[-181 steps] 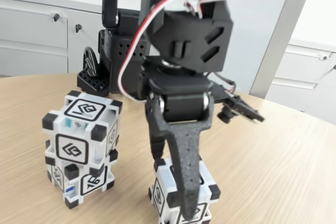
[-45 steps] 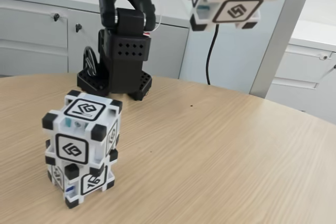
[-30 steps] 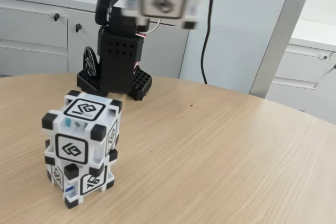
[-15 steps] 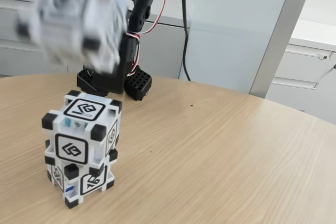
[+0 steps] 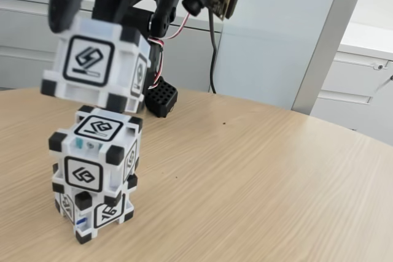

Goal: Stack cubes from left to right.

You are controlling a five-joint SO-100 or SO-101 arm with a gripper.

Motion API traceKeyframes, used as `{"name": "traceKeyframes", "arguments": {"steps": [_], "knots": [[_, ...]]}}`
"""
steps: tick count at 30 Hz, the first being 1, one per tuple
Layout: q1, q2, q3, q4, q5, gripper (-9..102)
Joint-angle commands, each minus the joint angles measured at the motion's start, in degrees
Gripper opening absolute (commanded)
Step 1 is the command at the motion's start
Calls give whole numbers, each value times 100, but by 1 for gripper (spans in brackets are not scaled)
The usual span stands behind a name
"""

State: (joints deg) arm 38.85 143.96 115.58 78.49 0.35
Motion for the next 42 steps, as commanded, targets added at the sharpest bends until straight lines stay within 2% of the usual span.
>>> {"name": "traceKeyframes", "arguments": {"steps": [1, 13, 16, 19, 24, 37, 42], "knots": [[-26, 88, -35, 158, -53, 8], [-26, 79, -35, 167, -70, 14], [-26, 79, -26, 167, -211, 19], [-26, 79, -26, 167, -237, 29], [-26, 79, -26, 167, -264, 35], [-26, 88, -35, 167, -281, 38], [-35, 97, -123, 185, 44, 38]]}}
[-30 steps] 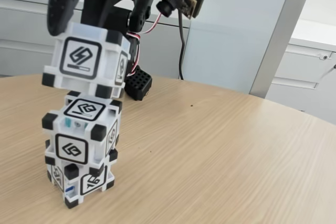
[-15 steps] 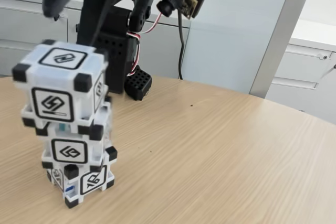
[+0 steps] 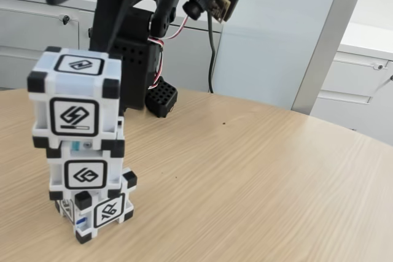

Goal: Stack cubes from left to right.

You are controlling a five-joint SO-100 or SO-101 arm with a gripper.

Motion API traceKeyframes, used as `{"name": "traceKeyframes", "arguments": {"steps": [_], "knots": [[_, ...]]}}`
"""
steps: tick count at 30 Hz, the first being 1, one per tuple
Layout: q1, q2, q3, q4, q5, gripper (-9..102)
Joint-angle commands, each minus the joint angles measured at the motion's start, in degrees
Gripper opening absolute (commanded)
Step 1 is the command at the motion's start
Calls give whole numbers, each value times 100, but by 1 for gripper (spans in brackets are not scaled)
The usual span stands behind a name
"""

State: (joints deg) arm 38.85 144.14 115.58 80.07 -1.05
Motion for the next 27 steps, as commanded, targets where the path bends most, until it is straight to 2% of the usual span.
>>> {"name": "traceKeyframes", "arguments": {"steps": [1, 10, 20, 22, 23, 27], "knots": [[-35, 79, -132, 26, 334, 37], [-44, 1020, -378, 26, 1116, 22], [-70, 2707, -387, -70, 2118, 15], [-246, 2892, -387, -70, 2197, 8], [-396, 2953, -387, -70, 2303, 0], [-1037, 3015, -299, -70, 2522, 0]]}}
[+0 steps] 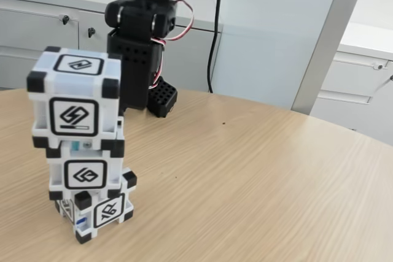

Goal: Stack cubes from left to right.

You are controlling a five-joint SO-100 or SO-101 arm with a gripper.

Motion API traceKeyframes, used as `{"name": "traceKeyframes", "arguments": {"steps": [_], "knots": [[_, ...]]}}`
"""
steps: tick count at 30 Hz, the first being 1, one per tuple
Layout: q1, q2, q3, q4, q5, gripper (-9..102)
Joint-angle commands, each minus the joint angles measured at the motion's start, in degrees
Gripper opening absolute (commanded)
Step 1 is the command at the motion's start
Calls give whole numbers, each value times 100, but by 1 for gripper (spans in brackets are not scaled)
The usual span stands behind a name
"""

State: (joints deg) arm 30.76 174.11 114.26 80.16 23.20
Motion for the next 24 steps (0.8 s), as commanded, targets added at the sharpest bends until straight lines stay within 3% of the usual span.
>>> {"name": "traceKeyframes", "arguments": {"steps": [1, 13, 24], "knots": [[-378, 18, -167, -79, 97, 0], [-1723, -79, 132, -88, -571, 0], [-1837, 18, 1916, -132, -1116, 0]]}}
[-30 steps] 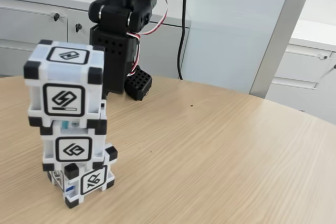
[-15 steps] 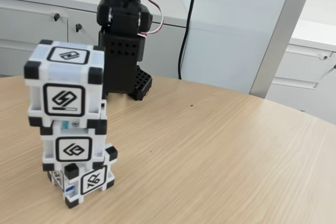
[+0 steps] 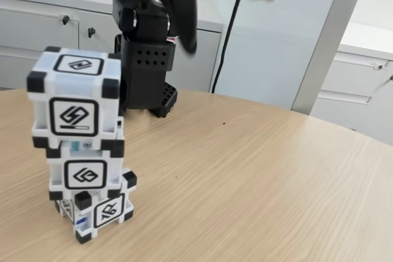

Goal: Stack cubes from left to right.

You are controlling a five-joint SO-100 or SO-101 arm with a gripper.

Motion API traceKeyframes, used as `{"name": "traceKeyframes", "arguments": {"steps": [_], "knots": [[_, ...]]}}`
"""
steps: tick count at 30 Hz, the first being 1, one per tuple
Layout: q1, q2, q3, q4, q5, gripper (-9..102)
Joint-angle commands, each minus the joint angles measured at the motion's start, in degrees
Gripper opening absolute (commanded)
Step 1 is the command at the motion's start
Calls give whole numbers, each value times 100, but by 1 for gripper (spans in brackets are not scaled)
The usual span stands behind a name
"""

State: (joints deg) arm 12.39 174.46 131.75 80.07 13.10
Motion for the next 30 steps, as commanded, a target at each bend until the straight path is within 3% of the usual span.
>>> {"name": "traceKeyframes", "arguments": {"steps": [1, 15, 30], "knots": [[0, -18, 264, -211, -149, 0], [9, -18, 2188, -2013, -439, 0], [18, -18, 2795, -1986, -861, 0]]}}
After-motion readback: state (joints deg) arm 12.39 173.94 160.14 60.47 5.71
